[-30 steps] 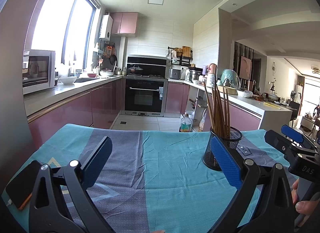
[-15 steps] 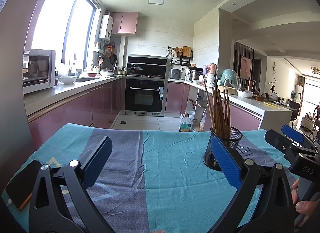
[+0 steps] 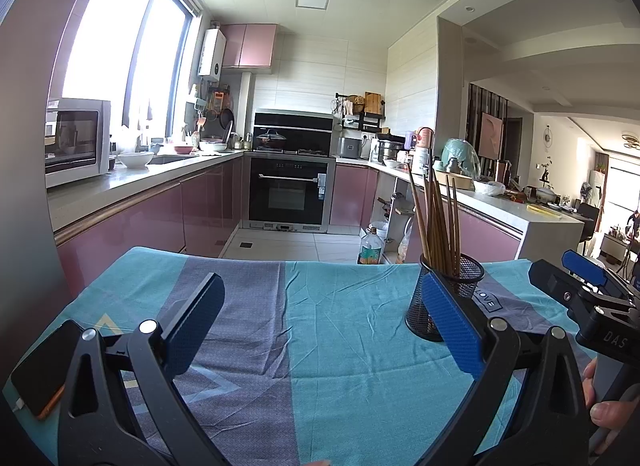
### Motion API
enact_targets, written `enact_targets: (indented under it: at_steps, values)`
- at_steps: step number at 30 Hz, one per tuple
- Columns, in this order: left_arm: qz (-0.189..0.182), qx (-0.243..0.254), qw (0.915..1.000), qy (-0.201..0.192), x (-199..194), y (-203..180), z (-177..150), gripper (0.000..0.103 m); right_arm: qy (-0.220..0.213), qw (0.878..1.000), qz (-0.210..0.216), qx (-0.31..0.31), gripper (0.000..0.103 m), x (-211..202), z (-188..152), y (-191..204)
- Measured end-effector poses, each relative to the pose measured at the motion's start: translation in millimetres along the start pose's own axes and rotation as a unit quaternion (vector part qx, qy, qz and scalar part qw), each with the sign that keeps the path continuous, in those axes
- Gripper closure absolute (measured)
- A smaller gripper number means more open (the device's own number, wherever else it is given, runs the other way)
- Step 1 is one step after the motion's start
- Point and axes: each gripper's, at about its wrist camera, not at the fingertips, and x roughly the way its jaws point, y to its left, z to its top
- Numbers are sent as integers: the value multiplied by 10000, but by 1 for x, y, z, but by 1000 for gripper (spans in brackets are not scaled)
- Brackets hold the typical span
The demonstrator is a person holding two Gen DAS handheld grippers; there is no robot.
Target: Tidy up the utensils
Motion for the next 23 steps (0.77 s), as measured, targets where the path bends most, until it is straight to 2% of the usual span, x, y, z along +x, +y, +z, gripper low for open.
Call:
enact_targets:
  at_steps: [12,17,20,23]
  values:
    - [79,3,9999,-95,-3,-2,0,6,24,10000,-3,3,7,2,0,0]
    - [39,-16,9999,93,2,-5,-2,6,101,9999,-37,-5,7,4,0,-3]
    - [104,-98,9989,445,14,1,-4,6,422,9990,-157,0,7,13,-3,-17]
    - [201,-226,9963,810,28,12,-8,6,1096,9931,-381,185,7,35,-11,-54]
